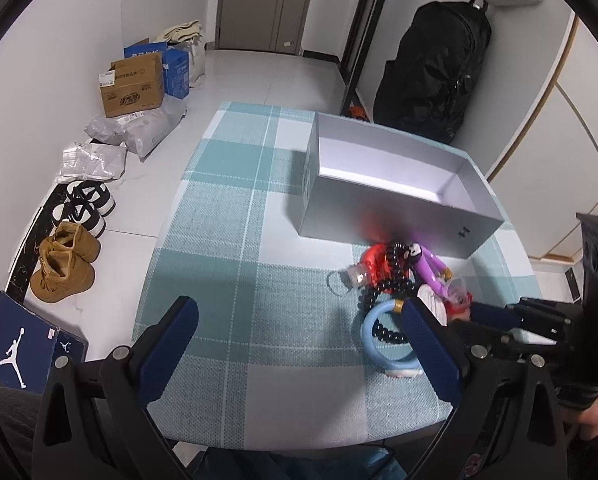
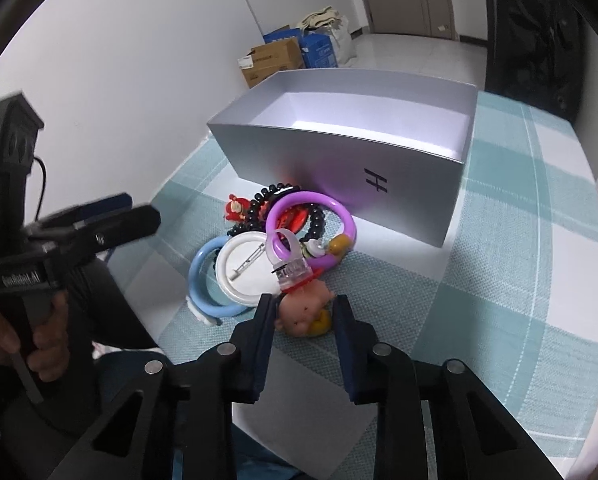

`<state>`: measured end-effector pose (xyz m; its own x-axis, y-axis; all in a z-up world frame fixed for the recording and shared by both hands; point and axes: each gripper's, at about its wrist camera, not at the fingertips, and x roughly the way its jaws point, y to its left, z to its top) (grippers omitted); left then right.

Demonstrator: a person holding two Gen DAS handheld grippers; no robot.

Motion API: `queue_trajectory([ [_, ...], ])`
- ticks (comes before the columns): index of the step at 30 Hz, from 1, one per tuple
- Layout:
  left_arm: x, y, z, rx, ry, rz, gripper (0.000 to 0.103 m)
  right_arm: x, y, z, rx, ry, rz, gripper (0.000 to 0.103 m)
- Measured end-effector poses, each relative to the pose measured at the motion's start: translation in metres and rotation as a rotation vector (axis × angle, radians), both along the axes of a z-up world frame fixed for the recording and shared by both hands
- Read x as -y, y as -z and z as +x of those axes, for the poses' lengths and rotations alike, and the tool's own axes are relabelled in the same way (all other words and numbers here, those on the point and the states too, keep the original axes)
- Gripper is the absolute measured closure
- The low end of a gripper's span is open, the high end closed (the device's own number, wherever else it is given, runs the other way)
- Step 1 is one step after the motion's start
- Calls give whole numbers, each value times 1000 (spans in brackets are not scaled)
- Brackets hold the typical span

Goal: Organize jewelry
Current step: 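Reach the left tool toward the blue bangle while the right tool approaches the pink pig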

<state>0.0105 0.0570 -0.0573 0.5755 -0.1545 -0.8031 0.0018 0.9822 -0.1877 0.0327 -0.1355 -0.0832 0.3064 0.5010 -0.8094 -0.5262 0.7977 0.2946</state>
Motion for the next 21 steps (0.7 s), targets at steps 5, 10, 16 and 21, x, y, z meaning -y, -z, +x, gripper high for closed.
queue_trajectory([
  [5, 5, 4, -2, -21, 39, -5, 4, 1, -2, 1, -12, 5, 15, 75],
  [10, 23, 6, -7, -28, 125, 37, 4, 12, -10, 0, -14, 34, 65, 76],
  [16, 39, 12, -7, -50, 177, 66, 4, 24, -16, -3, -6, 77, 97, 76],
  [21, 49, 19, -4, -64, 212, 119, 4, 35, -19, -3, -3, 116, 116, 76],
])
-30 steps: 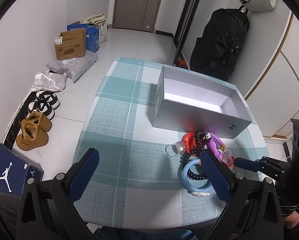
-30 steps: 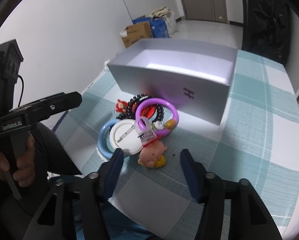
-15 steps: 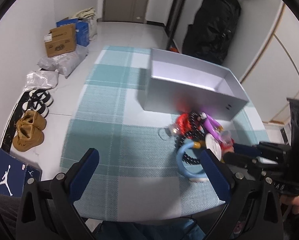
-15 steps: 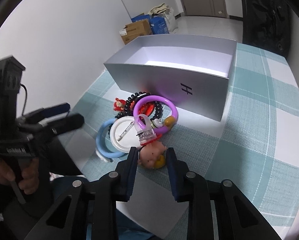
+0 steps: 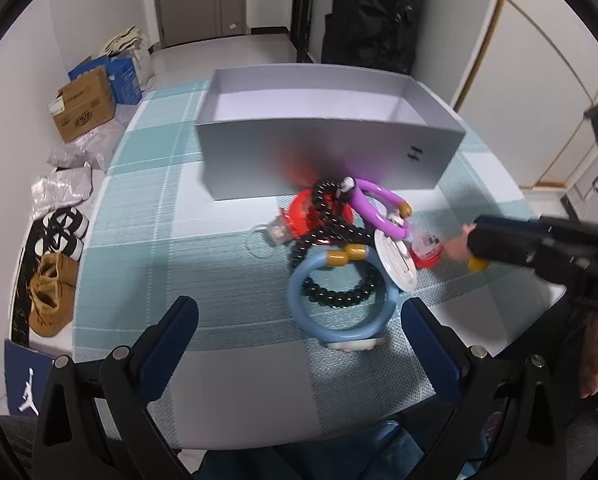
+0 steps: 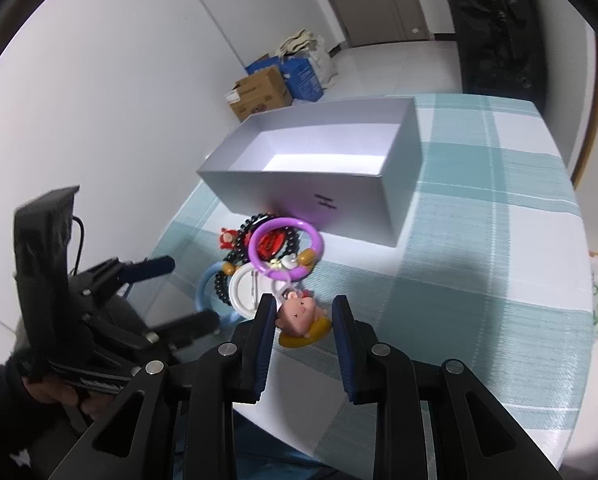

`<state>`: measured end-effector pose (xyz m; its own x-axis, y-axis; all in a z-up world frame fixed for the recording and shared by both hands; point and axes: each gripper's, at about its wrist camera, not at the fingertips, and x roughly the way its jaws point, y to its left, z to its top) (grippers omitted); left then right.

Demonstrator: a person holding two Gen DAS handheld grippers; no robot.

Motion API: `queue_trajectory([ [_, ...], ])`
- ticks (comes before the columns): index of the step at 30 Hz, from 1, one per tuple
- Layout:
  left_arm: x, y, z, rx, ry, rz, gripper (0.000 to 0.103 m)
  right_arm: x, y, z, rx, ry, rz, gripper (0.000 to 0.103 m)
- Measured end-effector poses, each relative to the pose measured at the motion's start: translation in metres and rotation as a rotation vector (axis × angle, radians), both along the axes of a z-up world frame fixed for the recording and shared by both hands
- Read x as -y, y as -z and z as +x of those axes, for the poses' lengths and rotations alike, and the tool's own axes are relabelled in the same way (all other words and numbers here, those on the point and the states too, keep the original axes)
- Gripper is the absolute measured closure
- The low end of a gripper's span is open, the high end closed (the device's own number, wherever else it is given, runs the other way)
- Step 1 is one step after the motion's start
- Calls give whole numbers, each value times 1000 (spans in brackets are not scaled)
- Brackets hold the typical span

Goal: Organize jewelry
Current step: 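Reach the left tool toward the blue bangle while the right tool approaches the pink pig, then lift the blue bangle with the left tool while the right tool lifts the pink pig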

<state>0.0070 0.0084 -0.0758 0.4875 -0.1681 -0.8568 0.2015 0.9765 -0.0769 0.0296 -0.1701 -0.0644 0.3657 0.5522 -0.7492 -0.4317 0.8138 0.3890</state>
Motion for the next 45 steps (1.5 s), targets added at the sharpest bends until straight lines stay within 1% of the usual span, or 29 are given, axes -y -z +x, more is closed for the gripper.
queue_trajectory([
  [3, 6, 4, 1, 6, 20, 53, 4, 6, -2, 0, 4, 23, 15, 76],
  [5, 9, 6, 1, 9, 36, 77, 12, 10, -4, -1, 6, 35, 23, 76],
  [6, 10, 7, 1, 3, 49, 88, 17, 11, -4, -1, 6, 39, 27, 76],
  [8, 10, 6, 1, 12, 54, 90, 20, 14, -6, -3, 10, 48, 35, 76],
  [9, 9, 5, 1, 12, 60, 86, 24, 14, -7, -3, 12, 52, 38, 76],
  [10, 7, 4, 1, 10, 67, 72, 33, 13, -8, -2, 13, 56, 42, 76],
  [11, 8, 4, 1, 7, 71, 60, 38, 17, -10, -2, 13, 61, 48, 76],
  [12, 8, 2, 1, 6, 78, 50, 46, 20, -9, -3, 13, 64, 51, 76],
  [14, 9, 0, -2, 15, 93, 69, 46, 24, -10, -4, 14, 70, 56, 76],
  [15, 9, 0, -4, 13, 101, 62, 47, 26, -11, -5, 15, 73, 59, 76],
  [18, 6, -4, -5, 7, 99, 29, 47, 30, -14, -6, 20, 82, 72, 76],
  [23, -7, -16, -13, 18, 54, -46, 47, 30, -18, -7, 27, 91, 92, 76],
  [25, -12, -24, -14, 33, 40, -84, 47, 28, -19, -7, 32, 91, 96, 76],
  [31, -11, -44, -13, 87, 11, -154, 47, 20, -28, -3, 50, 76, 131, 76],
  [33, -11, -53, -9, 104, 5, -175, 47, 19, -33, 1, 51, 77, 154, 76],
  [37, -11, -67, 10, 133, 4, -185, 47, 16, -49, 10, 76, 75, 172, 76],
  [40, -15, -71, 25, 132, 5, -185, 47, 15, -64, 25, 98, 74, 179, 76],
  [42, -18, -71, 36, 127, 6, -198, 47, 14, -71, 37, 109, 75, 189, 76],
  [45, -20, -71, 52, 125, 4, -196, 47, 9, -80, 57, 120, 70, 187, 76],
])
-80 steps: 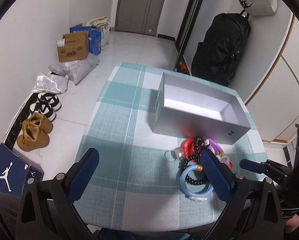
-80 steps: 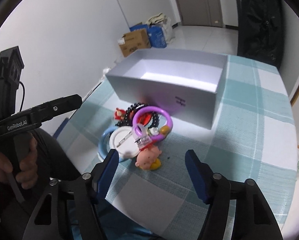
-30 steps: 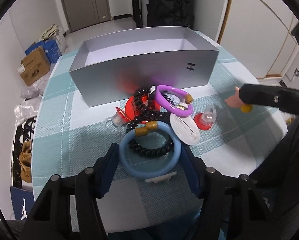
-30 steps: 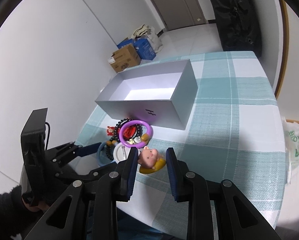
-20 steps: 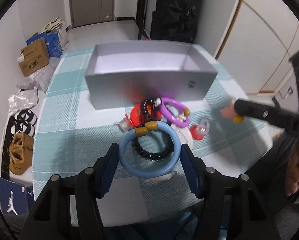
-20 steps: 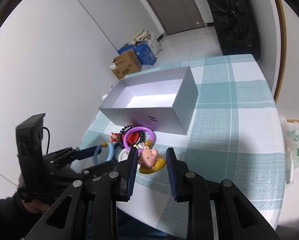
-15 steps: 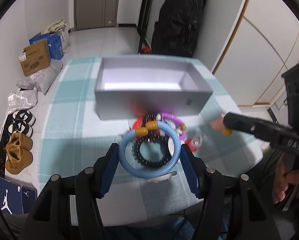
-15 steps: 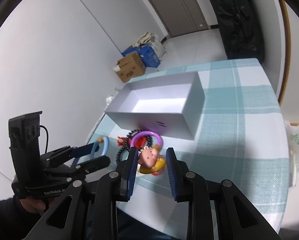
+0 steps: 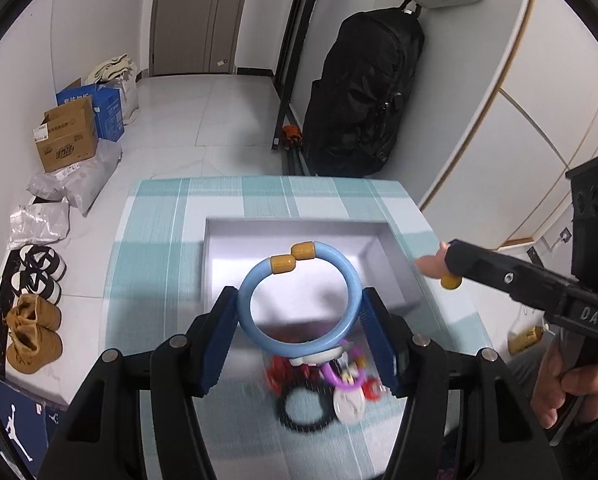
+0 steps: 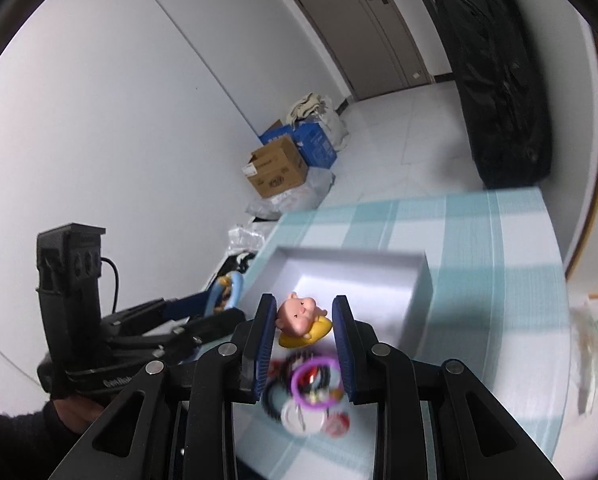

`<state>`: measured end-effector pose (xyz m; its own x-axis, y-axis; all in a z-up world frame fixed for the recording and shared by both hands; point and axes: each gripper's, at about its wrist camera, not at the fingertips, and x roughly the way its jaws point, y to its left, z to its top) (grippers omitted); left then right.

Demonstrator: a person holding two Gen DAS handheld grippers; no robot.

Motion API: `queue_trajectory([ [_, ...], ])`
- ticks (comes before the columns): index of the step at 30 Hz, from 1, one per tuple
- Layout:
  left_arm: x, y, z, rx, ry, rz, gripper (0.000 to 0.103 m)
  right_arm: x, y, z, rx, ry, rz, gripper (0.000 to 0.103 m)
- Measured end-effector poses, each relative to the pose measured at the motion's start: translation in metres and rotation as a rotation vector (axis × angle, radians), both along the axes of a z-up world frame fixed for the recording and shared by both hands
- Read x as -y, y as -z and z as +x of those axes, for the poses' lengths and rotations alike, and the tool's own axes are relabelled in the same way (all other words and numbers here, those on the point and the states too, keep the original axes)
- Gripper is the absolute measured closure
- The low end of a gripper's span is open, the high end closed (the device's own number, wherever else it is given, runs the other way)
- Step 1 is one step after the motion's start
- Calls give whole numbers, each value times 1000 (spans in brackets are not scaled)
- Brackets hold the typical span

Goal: Organize jewelry
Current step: 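Lift the blue bangle with the left tool while the right tool lifts the pink pig, then release the bangle into the box with the left tool while the right tool drops the pig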

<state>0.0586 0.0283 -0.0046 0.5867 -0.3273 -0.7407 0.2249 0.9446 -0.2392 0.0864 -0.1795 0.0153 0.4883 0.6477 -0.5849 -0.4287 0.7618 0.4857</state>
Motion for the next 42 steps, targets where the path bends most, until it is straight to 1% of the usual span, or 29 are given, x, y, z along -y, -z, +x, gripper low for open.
queue_trajectory([
  [4, -2, 3, 20, -21, 4, -24, 47, -6, 2, 25, -11, -10, -8, 76],
  [11, 1, 17, 47, -74, 28, -39, 47, -5, 29, 58, -84, -13, 3, 76],
  [16, 0, 29, 55, -122, 48, -55, 47, -4, 44, 67, -129, -14, 13, 76],
  [20, 5, 31, 57, -133, 59, -59, 47, -5, 52, 70, -158, -33, 31, 76],
  [22, 6, 34, 58, -134, 55, -59, 47, -9, 53, 71, -147, -53, 18, 76],
  [25, 3, 37, 62, -148, 40, -88, 46, -15, 53, 74, -128, -76, 10, 75],
  [26, 2, 37, 63, -149, 37, -98, 46, -16, 53, 75, -121, -79, 6, 74],
  [28, -5, 36, 65, -151, 34, -152, 45, -19, 51, 76, -102, -84, -3, 73],
  [29, -7, 36, 66, -154, 35, -176, 43, -19, 50, 74, -89, -84, -5, 70],
  [30, -8, 35, 66, -155, 34, -190, 35, -17, 47, 72, -68, -76, -9, 65],
  [31, -9, 34, 65, -150, 30, -193, 32, -15, 44, 69, -49, -66, -4, 50],
  [32, -11, 32, 63, -133, 28, -195, 32, -13, 40, 67, -33, -55, 4, 38],
  [33, -11, 29, 61, -115, 29, -194, 32, -10, 37, 65, -19, -45, 14, 36],
  [35, -10, 24, 57, -90, 34, -187, 31, -3, 31, 60, 9, -31, 36, 36],
  [36, -9, 21, 54, -72, 32, -170, 31, 0, 30, 59, 17, -22, 40, 35],
  [40, -9, 17, 44, -40, -3, -121, 30, 10, 23, 46, 49, 11, 64, 24],
  [42, -10, 14, 36, -18, -39, -89, 30, 12, 22, 39, 64, 21, 46, 22],
])
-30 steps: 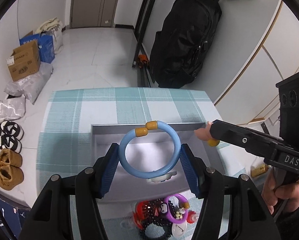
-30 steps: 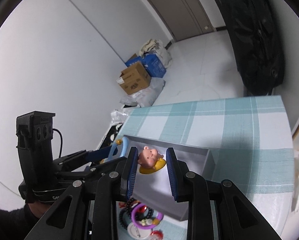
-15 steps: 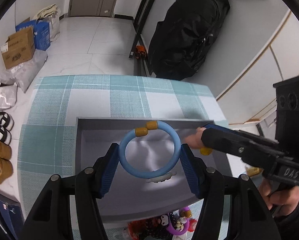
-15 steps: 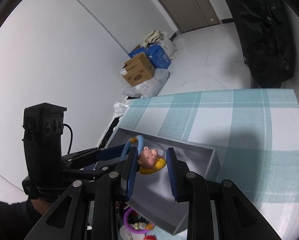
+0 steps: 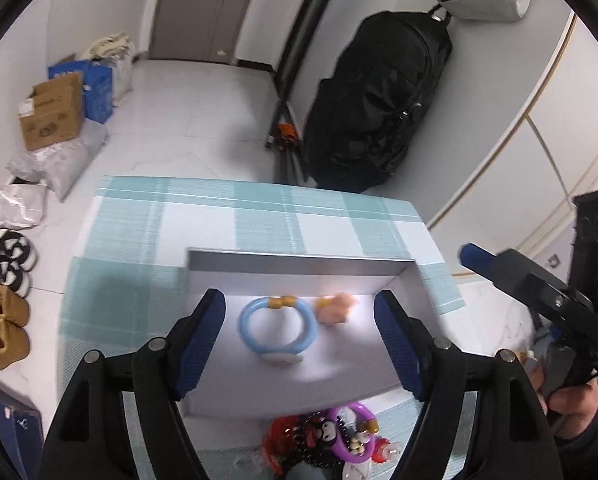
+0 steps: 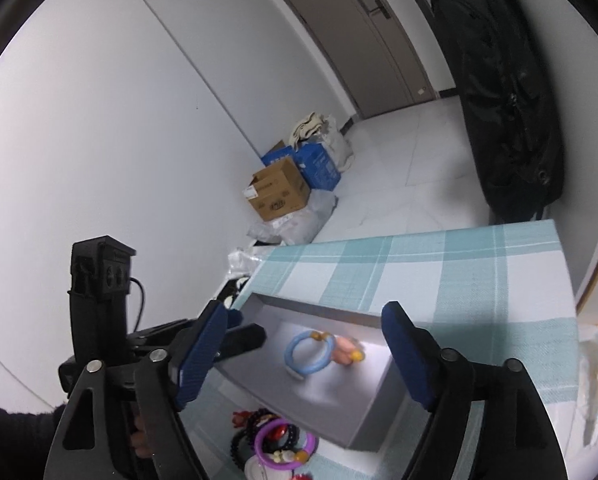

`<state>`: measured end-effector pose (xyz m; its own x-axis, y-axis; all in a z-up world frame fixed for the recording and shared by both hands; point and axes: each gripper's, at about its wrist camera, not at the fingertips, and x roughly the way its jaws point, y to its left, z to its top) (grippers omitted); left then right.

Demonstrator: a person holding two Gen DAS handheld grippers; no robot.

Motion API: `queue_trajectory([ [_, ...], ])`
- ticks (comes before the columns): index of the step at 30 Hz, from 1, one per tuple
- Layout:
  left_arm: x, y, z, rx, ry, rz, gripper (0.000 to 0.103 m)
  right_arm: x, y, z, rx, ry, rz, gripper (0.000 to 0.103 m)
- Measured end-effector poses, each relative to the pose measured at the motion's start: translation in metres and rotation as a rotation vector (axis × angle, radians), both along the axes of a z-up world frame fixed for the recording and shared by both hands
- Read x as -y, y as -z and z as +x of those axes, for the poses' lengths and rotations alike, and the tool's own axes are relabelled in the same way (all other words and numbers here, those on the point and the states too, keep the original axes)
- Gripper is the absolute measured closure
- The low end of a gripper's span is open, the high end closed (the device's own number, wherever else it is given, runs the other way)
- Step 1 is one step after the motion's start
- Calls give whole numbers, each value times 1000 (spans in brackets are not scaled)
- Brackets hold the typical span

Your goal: Organize jewelry

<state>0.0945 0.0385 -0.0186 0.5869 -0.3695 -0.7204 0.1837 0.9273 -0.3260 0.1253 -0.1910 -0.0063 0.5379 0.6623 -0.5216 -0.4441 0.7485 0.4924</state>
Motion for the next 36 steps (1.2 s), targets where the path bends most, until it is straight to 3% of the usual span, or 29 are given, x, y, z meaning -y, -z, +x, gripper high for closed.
queue_trajectory([
  [4, -2, -9, -15, 75, -60, 75, 30, 1, -2, -11, 10, 16, -11, 16],
  [9, -7, -15, -29, 95, -119, 107, 29, 2, -8, -30, 47, 36, -60, 4],
  [13, -6, -17, -44, 115, -137, 132, 21, 8, -5, -48, 44, 53, -59, 0],
  [20, -1, -21, -68, 145, -143, 150, 15, 10, -1, -74, 36, 64, -104, 0],
  [36, -1, 4, -108, 91, -130, 172, 14, 10, 31, -100, -68, 28, -202, 0],
])
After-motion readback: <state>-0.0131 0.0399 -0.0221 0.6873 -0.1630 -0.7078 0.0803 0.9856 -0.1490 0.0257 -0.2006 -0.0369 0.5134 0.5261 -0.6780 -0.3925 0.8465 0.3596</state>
